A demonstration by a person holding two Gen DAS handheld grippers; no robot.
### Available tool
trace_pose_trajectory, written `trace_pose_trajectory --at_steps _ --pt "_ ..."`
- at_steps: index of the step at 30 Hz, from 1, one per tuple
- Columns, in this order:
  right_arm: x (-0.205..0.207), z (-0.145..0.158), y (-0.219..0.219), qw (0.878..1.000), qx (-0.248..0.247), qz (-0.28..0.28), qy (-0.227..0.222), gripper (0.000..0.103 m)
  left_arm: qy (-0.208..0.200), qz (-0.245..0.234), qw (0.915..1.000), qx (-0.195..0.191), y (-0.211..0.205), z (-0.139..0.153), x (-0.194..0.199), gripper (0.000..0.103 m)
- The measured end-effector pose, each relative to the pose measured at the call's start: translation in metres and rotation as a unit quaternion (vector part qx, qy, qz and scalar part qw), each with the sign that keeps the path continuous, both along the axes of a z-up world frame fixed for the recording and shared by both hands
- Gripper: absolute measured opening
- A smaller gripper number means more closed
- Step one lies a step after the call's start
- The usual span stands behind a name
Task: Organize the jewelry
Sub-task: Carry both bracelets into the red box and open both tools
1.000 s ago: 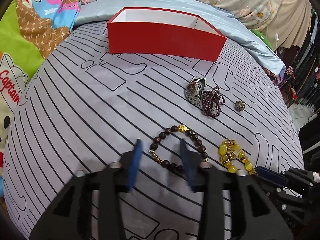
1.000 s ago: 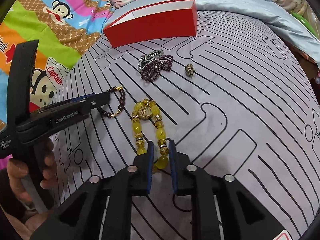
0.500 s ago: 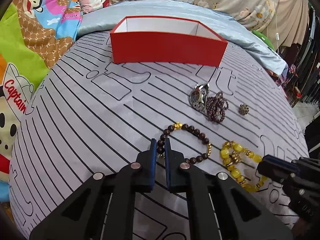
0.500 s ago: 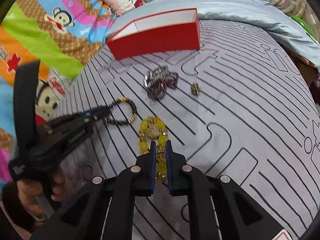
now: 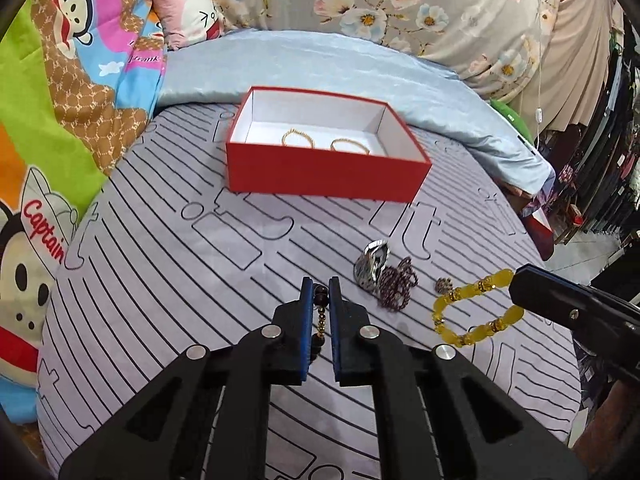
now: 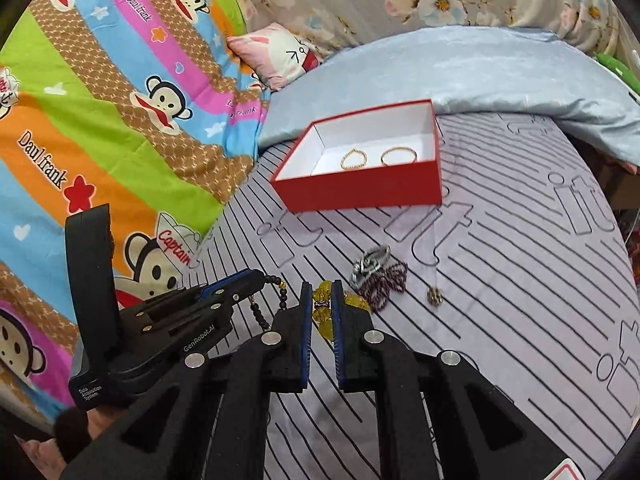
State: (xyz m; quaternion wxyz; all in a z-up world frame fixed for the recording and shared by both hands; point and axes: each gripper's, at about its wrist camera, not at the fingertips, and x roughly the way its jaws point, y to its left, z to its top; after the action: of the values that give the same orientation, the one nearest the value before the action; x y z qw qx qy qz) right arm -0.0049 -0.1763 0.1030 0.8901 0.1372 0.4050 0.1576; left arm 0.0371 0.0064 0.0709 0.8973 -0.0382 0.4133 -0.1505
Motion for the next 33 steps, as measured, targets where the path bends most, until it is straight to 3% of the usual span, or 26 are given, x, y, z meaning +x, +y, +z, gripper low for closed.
trace_pose_trajectory --at_steps 13,24,33 --pt "0.042 0.024 -0.009 0.998 -0.037 -0.02 -0.04 0.01 -0.038 0.002 0.9993 -0.002 -0.003 0.037 0.038 0.007" --pt "0.141 0.046 -0.014 0.995 -0.061 -0.027 -0.073 0.01 -0.077 0.007 0.9969 0.016 -0.017 0.066 0.123 0.008" --pt "0.218 0.032 0.003 0.995 -0.073 -0.018 -0.066 0.01 -0.071 0.015 0.997 0.027 -0.027 0.053 0.193 0.008"
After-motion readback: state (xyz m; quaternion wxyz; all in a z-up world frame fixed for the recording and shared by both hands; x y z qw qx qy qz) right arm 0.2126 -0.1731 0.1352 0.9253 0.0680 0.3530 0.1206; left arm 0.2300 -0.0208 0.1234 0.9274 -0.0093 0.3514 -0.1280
